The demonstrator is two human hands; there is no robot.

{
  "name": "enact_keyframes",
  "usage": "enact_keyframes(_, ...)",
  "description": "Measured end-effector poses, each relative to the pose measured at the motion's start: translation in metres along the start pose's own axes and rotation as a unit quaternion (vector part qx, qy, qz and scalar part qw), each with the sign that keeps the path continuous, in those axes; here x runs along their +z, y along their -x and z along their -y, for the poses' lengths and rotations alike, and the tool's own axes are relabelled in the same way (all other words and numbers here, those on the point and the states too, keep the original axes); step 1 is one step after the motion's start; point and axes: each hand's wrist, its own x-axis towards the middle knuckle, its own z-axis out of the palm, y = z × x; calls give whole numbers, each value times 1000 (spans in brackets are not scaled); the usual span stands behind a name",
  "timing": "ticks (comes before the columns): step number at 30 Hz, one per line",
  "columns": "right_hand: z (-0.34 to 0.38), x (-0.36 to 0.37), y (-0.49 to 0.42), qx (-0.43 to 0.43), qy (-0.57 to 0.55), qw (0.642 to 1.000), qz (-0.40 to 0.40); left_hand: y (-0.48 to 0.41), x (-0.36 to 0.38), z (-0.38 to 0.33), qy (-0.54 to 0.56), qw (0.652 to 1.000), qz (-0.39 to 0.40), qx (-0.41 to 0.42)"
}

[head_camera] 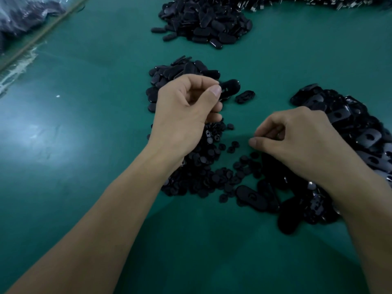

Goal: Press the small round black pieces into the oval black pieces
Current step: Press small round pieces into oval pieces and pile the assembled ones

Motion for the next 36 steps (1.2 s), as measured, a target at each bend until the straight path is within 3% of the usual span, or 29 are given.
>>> enact_keyframes(7,2,6,-2,-33,11,999,1,-1,3,1,-12,1000,8,2)
enact_keyframes(18,14,15,1,-142,-141,972,-121,4,3,1,-90,993,63,42)
enact_keyframes(26,9,18,-2,-113,-146,971,-152,6,5,-1,-177,978,66,93)
enact_keyframes(32,12,16,0,-114,-193,964,-139,4,2,-1,-114,993,16,38)
enact_keyframes(36,14,15,-1,-115,-239,954,-140,4,1,-4,16,1000,-4,-13)
